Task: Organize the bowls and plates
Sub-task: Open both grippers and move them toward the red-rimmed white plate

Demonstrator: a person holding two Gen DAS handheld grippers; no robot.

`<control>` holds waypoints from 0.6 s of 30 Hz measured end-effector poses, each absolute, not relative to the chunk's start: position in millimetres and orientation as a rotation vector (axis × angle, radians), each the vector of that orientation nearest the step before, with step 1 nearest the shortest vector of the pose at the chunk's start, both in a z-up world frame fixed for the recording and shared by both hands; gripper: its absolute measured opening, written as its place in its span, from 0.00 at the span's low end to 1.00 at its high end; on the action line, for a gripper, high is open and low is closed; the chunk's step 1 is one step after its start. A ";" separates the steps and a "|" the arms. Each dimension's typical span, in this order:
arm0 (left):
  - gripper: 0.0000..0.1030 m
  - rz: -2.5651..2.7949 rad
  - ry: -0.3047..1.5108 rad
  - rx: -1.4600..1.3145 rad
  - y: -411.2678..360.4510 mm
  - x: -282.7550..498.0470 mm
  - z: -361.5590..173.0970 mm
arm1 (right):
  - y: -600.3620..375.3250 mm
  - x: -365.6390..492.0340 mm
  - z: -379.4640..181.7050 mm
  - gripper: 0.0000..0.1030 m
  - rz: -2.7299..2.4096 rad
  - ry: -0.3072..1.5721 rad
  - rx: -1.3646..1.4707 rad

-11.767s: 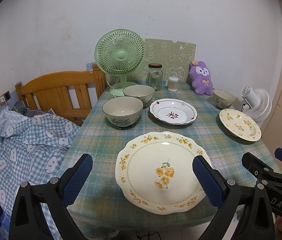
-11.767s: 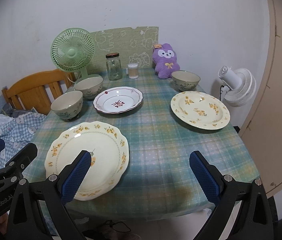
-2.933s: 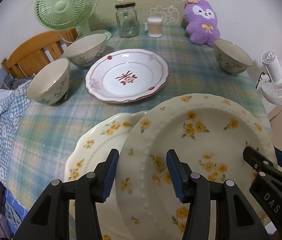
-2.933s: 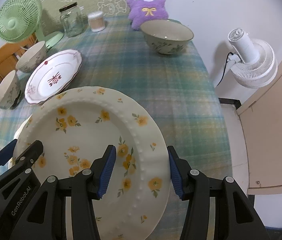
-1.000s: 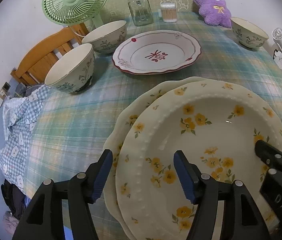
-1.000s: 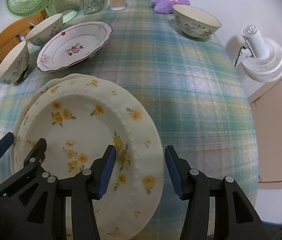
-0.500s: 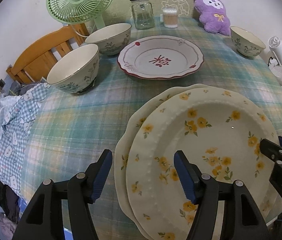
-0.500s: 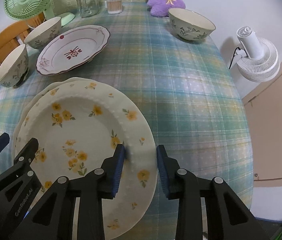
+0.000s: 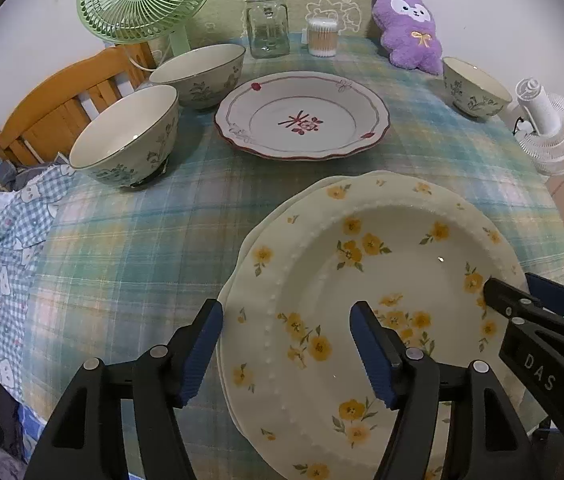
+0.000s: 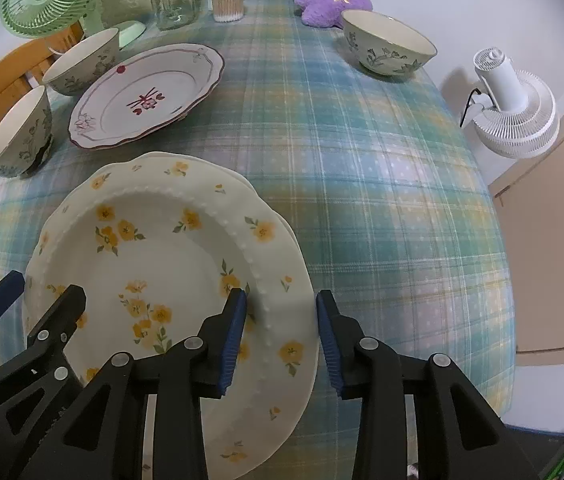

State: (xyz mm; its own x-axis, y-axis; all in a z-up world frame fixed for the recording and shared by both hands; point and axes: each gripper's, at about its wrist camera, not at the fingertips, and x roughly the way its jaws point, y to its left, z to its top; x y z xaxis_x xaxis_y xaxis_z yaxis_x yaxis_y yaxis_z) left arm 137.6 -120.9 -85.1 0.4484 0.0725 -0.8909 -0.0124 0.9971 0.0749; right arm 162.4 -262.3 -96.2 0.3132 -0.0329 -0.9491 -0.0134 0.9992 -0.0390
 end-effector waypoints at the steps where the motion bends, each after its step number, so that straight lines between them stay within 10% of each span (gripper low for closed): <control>1: 0.68 0.045 1.101 0.057 -120.1 137.7 -83.3 | -262.5 162.9 -96.3 0.39 -0.016 1.256 -0.039; 10: 0.76 0.011 1.039 0.063 -114.7 142.1 -57.4 | -254.0 163.2 -62.6 0.65 -0.026 1.153 -0.027; 18: 0.76 0.039 1.024 0.005 -96.6 155.9 -28.8 | -242.9 177.2 -31.3 0.66 -0.025 1.094 -0.001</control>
